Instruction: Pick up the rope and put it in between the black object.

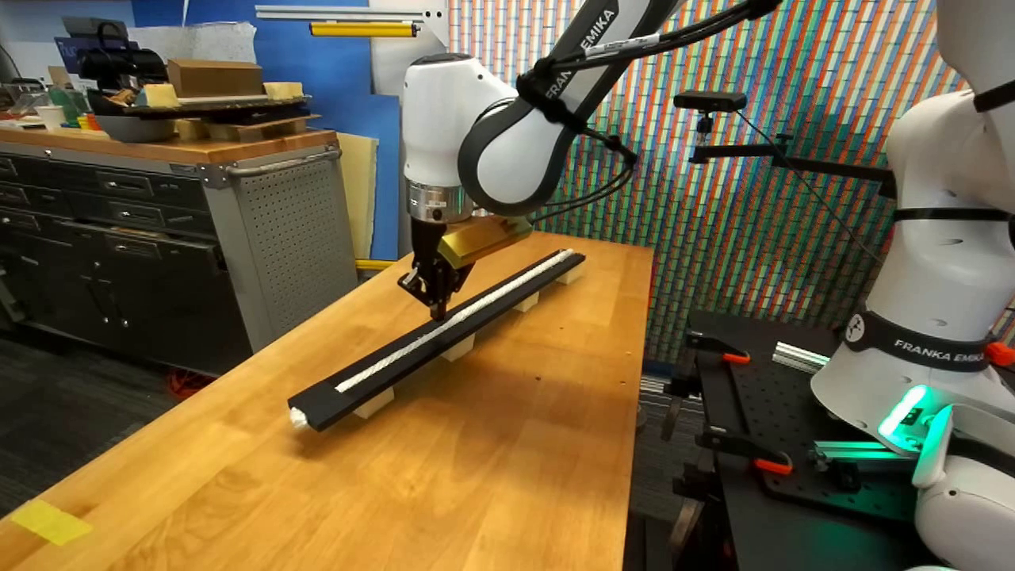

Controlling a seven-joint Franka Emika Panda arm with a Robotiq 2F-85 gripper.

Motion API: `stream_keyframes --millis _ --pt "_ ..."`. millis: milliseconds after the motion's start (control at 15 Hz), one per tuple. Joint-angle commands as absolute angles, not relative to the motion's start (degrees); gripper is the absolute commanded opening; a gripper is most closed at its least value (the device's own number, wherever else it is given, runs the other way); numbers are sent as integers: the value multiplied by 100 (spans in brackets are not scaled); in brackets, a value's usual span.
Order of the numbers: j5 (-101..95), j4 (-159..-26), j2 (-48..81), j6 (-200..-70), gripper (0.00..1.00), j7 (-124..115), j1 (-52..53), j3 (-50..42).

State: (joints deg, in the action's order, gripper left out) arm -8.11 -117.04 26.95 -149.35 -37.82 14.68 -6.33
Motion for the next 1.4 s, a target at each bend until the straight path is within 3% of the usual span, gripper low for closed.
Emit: stream_keyframes --millis 0,1333 --pt "-751 -11736 2658 -14708 0 -3719 1433 -566" --pt "-721 -11843 2754 -15254 0 -3206 1348 -554"
